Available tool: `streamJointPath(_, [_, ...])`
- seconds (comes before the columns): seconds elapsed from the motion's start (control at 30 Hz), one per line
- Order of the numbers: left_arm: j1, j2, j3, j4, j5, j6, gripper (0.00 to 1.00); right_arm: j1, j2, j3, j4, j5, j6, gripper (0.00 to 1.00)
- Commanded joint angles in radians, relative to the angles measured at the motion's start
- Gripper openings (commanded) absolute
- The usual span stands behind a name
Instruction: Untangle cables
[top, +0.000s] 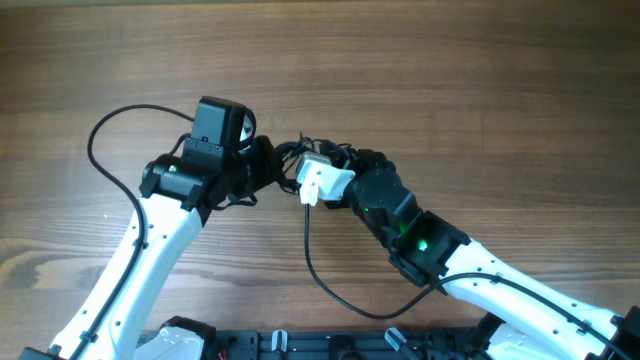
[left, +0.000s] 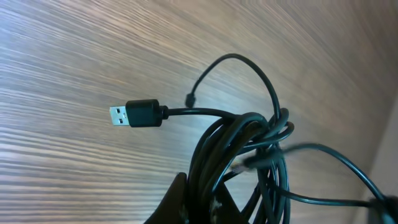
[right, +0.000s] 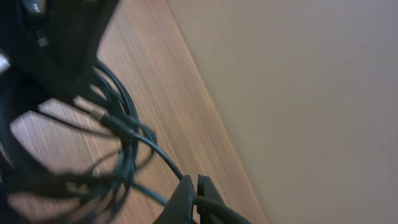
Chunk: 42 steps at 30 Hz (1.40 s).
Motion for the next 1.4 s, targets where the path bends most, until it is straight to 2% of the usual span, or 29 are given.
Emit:
streamJointPath(0.0, [0.021, -0.001, 0.006, -0.002, -0.142, 0.089, 0.04, 0.006, -0.017, 0.002, 0.002, 0.029, -0.018, 0.04])
streamJointPath(0.07, [0.021, -0.001, 0.006, -0.002, -0.140, 0.154, 0.04, 0.007, -0.017, 0.002, -0.011, -0.023, -0.013, 0.04])
streamJointPath(0.2, [0.021, -0.001, 0.006, 0.010, -0.056, 0.154, 0.04, 0.007, -0.016, 0.002, -0.076, -0.298, 0.036, 0.05])
streamJointPath(0.37, [-0.006, -0.001, 0.006, 0.010, -0.035, 0.151, 0.04, 0.007, -0.016, 0.002, -0.089, -0.328, 0.062, 0.04])
streamJointPath(0.43, [-0.029, -0.001, 0.006, 0.018, -0.035, 0.134, 0.04, 0.007, -0.016, 0.002, -0.089, -0.430, 0.078, 0.05])
streamJointPath(0.5, [-0.053, -0.001, 0.006, 0.031, -0.035, 0.118, 0.04, 0.007, -0.016, 0.002, -0.082, -0.507, 0.155, 0.04])
streamJointPath(0.67, [-0.090, 0.001, 0.006, 0.018, -0.035, 0.117, 0.04, 0.005, -0.016, 0.002, -0.103, -0.391, 0.174, 0.04])
streamJointPath(0.77, [-0.087, 0.001, 0.006, 0.041, -0.038, -0.012, 0.04, 0.005, -0.016, 0.002, -0.163, -0.515, 0.184, 0.06])
streamJointPath(0.8, [-0.087, 0.001, 0.006, 0.057, -0.038, -0.066, 0.04, 0.005, -0.016, 0.002, -0.192, -0.563, 0.235, 0.06])
streamJointPath(0.87, [-0.087, 0.001, 0.006, 0.062, -0.037, -0.092, 0.04, 0.004, -0.013, 0.002, -0.223, -0.565, 0.352, 0.21])
streamJointPath(0.97, [-0.089, 0.001, 0.006, 0.046, 0.003, -0.091, 0.04, 0.004, -0.013, 0.002, -0.198, -0.563, 0.516, 0.34])
streamJointPath(1.03, [-0.089, 0.001, 0.006, 0.031, 0.015, -0.088, 0.04, 0.003, -0.014, 0.002, -0.158, -0.517, 0.609, 0.59])
streamJointPath(1.13, [-0.080, 0.001, 0.006, 0.025, 0.006, -0.123, 0.04, -0.010, -0.039, 0.002, -0.125, -0.491, 0.790, 0.72])
streamJointPath(1.2, [-0.051, 0.001, 0.006, 0.037, -0.016, -0.248, 0.04, -0.011, -0.065, 0.002, -0.169, -0.525, 0.909, 1.00])
streamJointPath(1.27, [-0.010, 0.001, 0.006, 0.052, -0.023, -0.340, 0.04, -0.011, -0.081, 0.002, -0.230, -0.611, 0.939, 1.00])
streamJointPath(1.37, [0.061, 0.001, 0.006, 0.051, -0.023, -0.512, 0.04, -0.011, -0.082, 0.002, -0.307, -0.688, 1.100, 1.00])
